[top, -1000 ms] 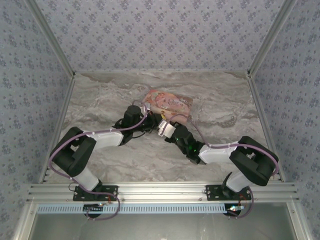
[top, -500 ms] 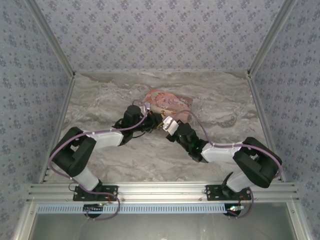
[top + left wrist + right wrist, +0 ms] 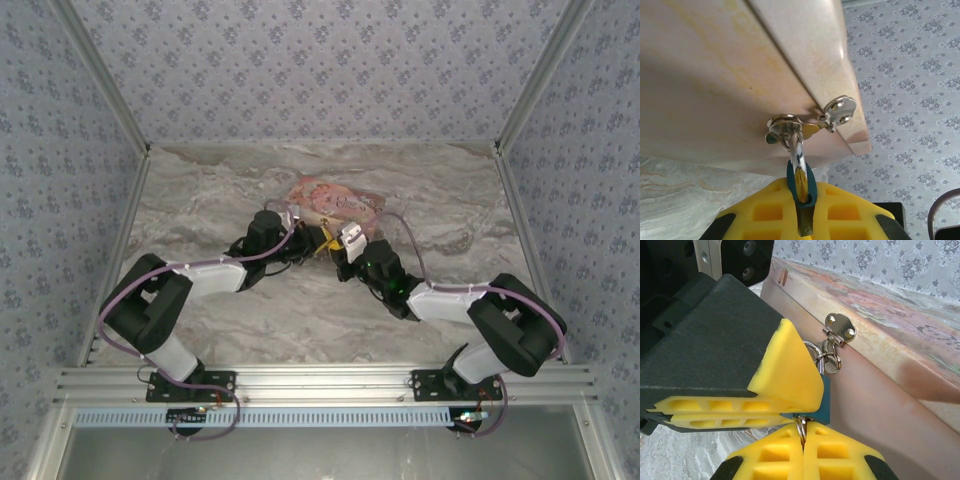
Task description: Unlock the padlock with the key
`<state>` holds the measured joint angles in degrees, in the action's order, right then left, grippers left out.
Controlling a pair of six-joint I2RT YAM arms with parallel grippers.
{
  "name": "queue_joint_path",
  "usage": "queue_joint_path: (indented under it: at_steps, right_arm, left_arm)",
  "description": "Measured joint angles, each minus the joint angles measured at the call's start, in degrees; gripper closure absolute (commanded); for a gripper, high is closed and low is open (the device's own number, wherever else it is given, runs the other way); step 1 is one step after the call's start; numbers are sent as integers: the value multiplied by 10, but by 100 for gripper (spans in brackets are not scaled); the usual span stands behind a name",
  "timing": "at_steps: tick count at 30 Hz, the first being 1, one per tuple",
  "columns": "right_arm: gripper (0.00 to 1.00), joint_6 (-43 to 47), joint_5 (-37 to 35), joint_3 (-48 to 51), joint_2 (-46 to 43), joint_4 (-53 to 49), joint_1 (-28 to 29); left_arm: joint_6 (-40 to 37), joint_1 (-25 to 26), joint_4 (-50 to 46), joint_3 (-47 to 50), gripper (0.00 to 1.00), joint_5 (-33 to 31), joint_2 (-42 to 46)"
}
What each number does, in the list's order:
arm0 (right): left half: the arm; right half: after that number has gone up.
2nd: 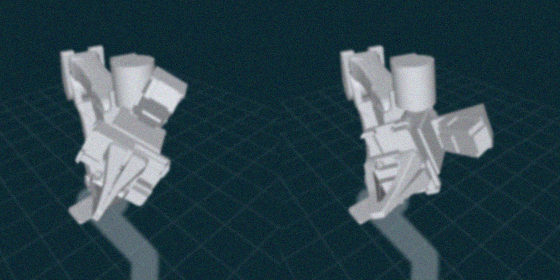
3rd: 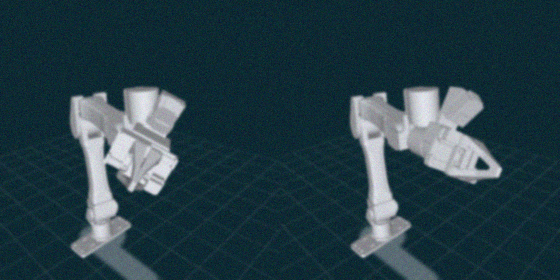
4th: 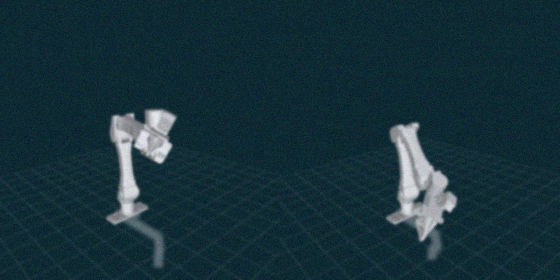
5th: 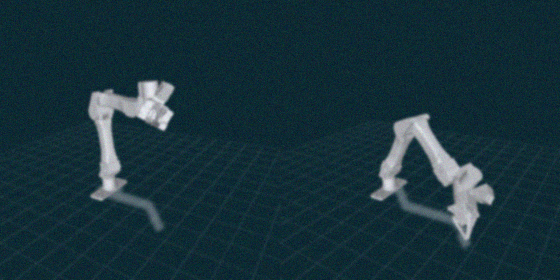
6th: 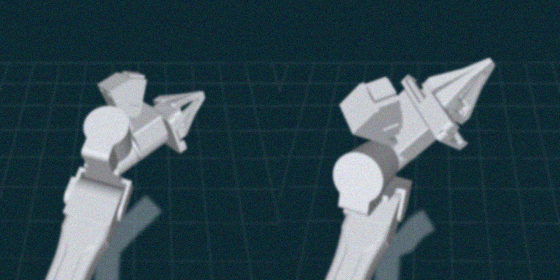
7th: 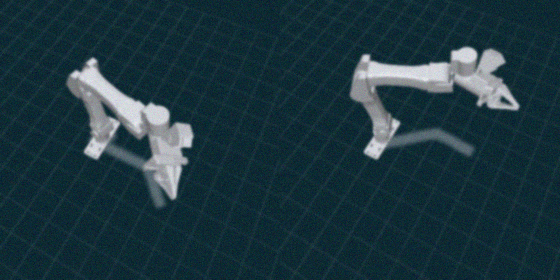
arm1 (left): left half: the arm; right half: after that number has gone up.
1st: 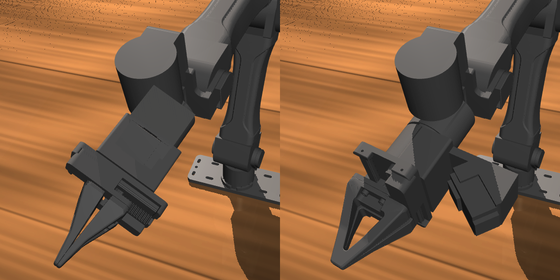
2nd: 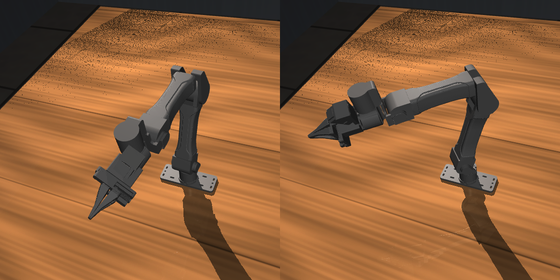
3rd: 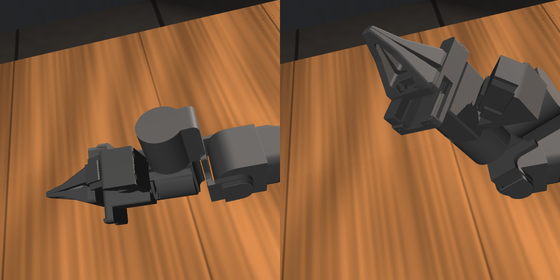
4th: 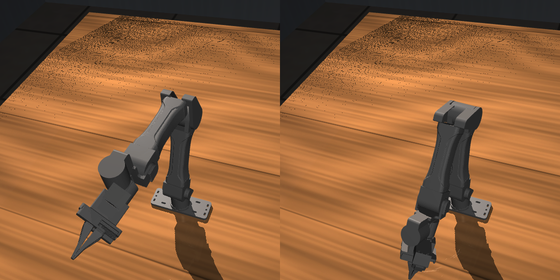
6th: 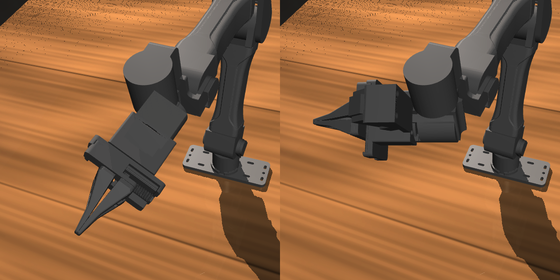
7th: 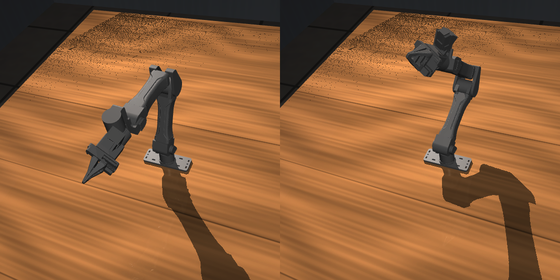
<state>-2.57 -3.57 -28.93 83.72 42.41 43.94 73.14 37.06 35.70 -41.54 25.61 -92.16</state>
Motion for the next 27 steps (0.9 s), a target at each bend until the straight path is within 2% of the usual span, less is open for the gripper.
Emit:
queue_joint_path:
  at_steps: [8,11,17,27]
  right_arm:
    - [100,4,2,2,4,-7,1]
    - [100,4,3,3,15,-5,2]
    - [100,-16,-7,37,43,-14,2]
    - [100,-119,2,55,56,23,-4]
  left_arm:
    - [-7,-1,-21,0,80,1,0]
    - [-15,-7,-39,0,67,9,0]
    - [-23,-26,-59,0,49,25,20]
    - [-40,-92,-129,-50,41,38,73]
